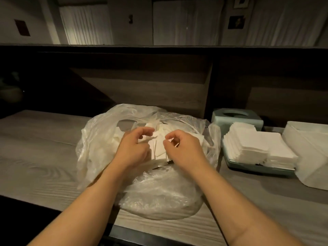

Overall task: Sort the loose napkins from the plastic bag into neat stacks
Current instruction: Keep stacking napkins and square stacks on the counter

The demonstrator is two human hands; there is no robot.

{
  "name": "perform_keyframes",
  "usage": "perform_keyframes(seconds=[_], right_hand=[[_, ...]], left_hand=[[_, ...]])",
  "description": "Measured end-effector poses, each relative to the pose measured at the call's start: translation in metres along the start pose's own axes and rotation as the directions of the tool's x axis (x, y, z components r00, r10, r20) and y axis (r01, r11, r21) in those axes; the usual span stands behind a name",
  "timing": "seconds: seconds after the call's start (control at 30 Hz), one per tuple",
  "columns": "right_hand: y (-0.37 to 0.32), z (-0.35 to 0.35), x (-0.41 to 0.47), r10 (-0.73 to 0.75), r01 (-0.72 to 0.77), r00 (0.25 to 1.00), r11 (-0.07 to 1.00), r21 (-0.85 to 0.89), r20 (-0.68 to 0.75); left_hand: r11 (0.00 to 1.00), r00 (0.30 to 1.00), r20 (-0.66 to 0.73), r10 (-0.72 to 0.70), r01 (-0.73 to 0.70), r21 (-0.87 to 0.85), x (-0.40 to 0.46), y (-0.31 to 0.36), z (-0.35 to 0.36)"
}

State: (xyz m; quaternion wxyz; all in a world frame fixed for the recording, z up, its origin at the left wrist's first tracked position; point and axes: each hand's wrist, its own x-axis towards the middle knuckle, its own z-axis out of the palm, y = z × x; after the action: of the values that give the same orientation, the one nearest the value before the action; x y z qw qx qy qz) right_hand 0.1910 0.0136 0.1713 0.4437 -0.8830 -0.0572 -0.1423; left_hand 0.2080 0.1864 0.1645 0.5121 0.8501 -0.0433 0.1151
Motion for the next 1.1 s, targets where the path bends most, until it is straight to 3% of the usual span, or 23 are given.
perform_keyframes(seconds=[0.2,0.4,0.93,1.1], right_hand=[[0.007,0.007,-0.002,-0.007,0.026,0.995,0.981,-0.194,0.101],[0.005,0.009,-0.003,0.021,-0.01,0.998,0.986,-0.169,0.064],[0.001,0.013,-0.003,0.117,-0.087,0.988,0.962,-0.26,0.104],[0.005,0.014,-0.001,0.111,-0.103,0.992,0.986,-0.134,0.054]], left_hand=[[0.997,0.996,0.09,-0.013,0.006,0.079,0.0,-0.01,-0.005],[0.96,0.993,0.099,0.068,-0.092,0.263,-0.001,-0.006,-0.007],[0.948,0.989,0.119,0.088,-0.12,0.294,-0.001,-0.007,-0.008],[0.948,0.993,0.085,0.088,-0.11,0.298,-0.004,-0.005,-0.01]])
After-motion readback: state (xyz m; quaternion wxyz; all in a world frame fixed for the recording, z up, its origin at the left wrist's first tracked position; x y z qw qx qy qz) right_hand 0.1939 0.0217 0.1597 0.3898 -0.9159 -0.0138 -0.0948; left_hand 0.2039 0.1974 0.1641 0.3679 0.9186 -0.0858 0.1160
